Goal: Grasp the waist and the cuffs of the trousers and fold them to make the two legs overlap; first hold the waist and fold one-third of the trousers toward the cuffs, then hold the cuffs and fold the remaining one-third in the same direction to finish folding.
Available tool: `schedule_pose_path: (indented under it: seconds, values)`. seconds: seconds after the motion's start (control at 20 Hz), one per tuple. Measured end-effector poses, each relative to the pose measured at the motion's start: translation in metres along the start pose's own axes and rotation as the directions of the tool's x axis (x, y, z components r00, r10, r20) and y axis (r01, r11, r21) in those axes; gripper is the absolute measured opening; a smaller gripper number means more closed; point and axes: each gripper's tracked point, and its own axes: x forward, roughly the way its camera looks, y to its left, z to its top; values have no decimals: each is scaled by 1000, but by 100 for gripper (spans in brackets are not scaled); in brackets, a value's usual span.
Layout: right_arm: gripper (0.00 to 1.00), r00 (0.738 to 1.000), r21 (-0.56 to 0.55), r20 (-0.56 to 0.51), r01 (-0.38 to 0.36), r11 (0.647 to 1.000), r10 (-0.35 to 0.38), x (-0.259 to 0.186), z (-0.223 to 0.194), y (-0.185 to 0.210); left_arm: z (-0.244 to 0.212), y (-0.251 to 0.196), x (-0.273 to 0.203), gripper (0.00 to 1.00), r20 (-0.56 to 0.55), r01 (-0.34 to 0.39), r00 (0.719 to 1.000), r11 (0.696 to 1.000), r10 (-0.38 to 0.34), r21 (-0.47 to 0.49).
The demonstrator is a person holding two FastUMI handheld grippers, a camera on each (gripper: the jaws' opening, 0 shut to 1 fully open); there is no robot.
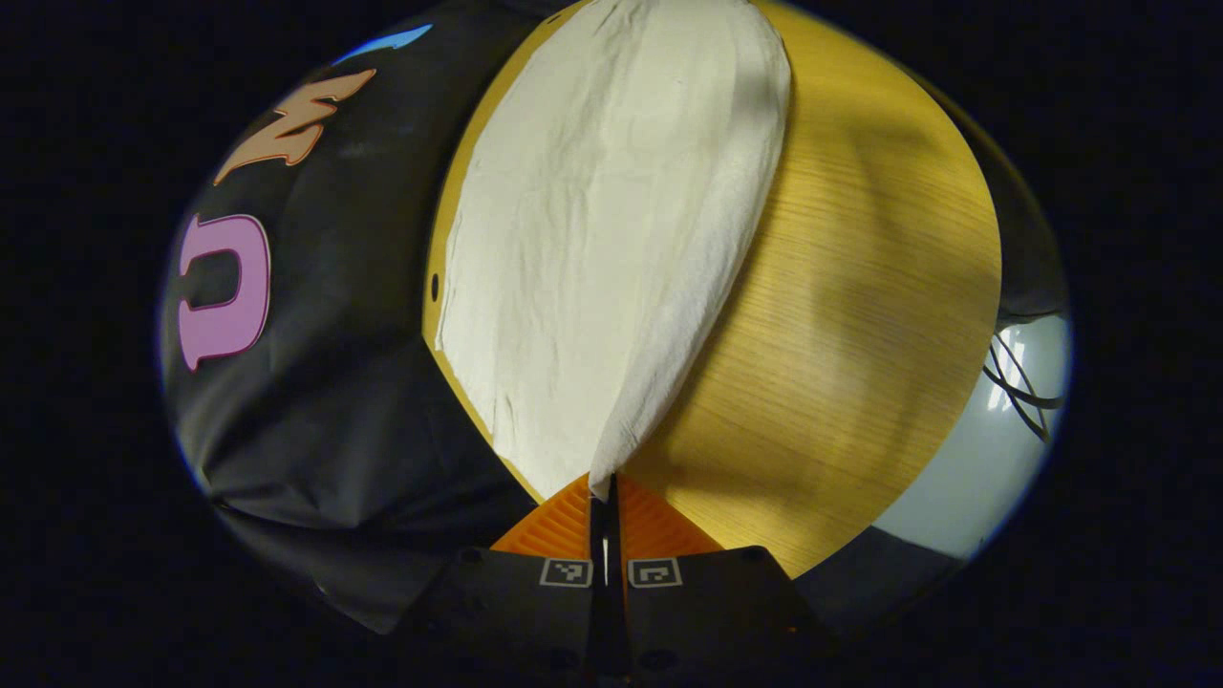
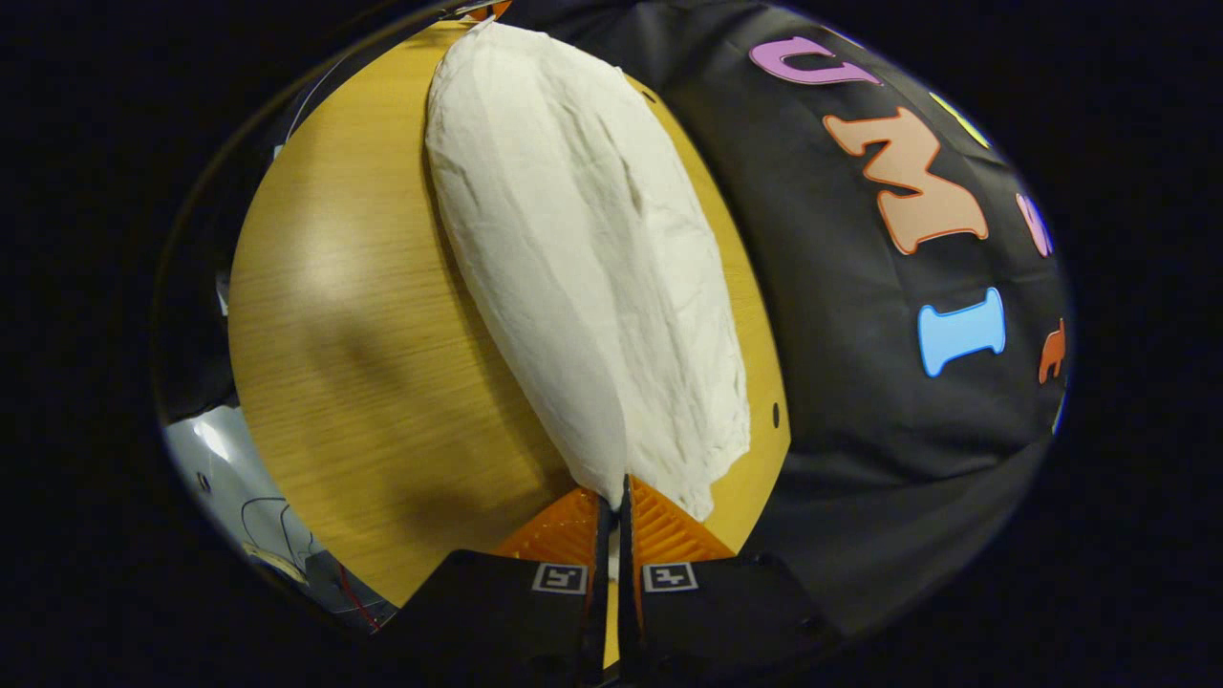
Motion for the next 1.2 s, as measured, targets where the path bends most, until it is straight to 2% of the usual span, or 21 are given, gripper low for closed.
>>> schedule_pose_path:
  seconds: [0.2,0.35,0.6,0.75,0.85,0.9,1.0,1.2]
  values:
    - [7,996,64,31,82,995,-84,5,16,-47,10,48,-6,0,-10,-77,997,995,76,-67]
    - [7,990,113,26,134,985,-138,12,26,-78,23,93,-11,0,7,-149,988,980,151,-130]
    - [4,978,135,-9,206,969,-207,31,46,-126,44,146,3,0,64,-179,979,970,191,-163]
    - [10,968,153,-42,251,956,-247,48,52,-151,58,175,23,0,100,-200,971,965,219,-171]
    - [5,959,188,-67,283,940,-275,59,59,-166,70,195,40,0,122,-203,965,958,231,-203]
    - [7,954,203,-79,299,932,-288,66,60,-172,75,205,50,0,124,-210,963,953,240,-220]
    - [5,944,230,-101,328,916,-313,83,66,-184,85,223,63,0,132,-217,957,940,257,-264]
    - [7,931,267,-145,364,892,-336,114,72,-200,104,254,89,0,124,-233,950,917,286,-324]
